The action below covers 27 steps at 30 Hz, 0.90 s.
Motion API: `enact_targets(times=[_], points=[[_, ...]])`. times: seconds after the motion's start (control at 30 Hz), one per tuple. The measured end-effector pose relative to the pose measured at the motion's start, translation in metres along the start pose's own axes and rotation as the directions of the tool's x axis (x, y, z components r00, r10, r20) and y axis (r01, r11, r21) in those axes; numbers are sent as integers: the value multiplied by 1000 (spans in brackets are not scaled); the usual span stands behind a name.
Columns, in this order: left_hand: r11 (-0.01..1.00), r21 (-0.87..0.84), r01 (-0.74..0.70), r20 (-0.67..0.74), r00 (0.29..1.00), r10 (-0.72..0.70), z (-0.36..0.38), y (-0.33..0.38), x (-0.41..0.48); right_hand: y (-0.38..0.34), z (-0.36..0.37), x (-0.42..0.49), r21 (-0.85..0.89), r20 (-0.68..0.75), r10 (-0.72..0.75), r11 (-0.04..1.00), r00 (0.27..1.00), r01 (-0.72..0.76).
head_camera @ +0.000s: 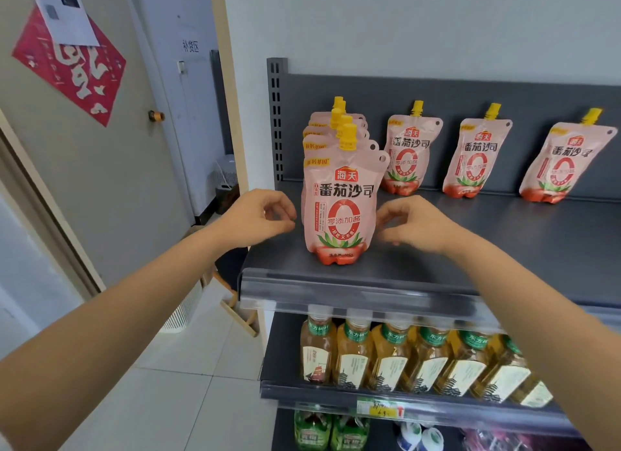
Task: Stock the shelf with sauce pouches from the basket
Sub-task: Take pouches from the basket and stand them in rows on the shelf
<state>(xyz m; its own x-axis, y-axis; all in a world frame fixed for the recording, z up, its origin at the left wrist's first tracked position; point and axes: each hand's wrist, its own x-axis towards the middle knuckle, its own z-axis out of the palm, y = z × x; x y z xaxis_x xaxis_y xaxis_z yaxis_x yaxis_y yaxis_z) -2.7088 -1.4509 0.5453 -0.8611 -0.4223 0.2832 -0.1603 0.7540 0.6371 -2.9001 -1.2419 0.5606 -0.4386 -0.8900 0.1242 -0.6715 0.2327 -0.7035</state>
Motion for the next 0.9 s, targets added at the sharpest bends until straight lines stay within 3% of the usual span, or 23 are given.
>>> enact_targets(times=[0.1,0.17,0.33,0.5,0.77,0.9], points=[[996,-73,-43,186,981,56,1,11,-14,-4,-2,-8,-14,177,-40,999,983,43],[995,-77,-58,220,973,74,4,18,-17,-7,0,-10,13,186,-57,998,981,56],[995,-33,-93,166,981,97,7,19,-19,-10,2,-11,-21,99,-80,996,992,82],[980,144,-136,140,983,116,6,14,-20,-13,10,-13,-101,90,-106,988,990,115],[965,205,-166,175,976,130,4,14,-24,-9,12,-11,-153,103,-95,982,990,110],[942,313,-122,155,985,76,1,9,-25,-9,12,-15,-211,96,-77,973,992,96]])
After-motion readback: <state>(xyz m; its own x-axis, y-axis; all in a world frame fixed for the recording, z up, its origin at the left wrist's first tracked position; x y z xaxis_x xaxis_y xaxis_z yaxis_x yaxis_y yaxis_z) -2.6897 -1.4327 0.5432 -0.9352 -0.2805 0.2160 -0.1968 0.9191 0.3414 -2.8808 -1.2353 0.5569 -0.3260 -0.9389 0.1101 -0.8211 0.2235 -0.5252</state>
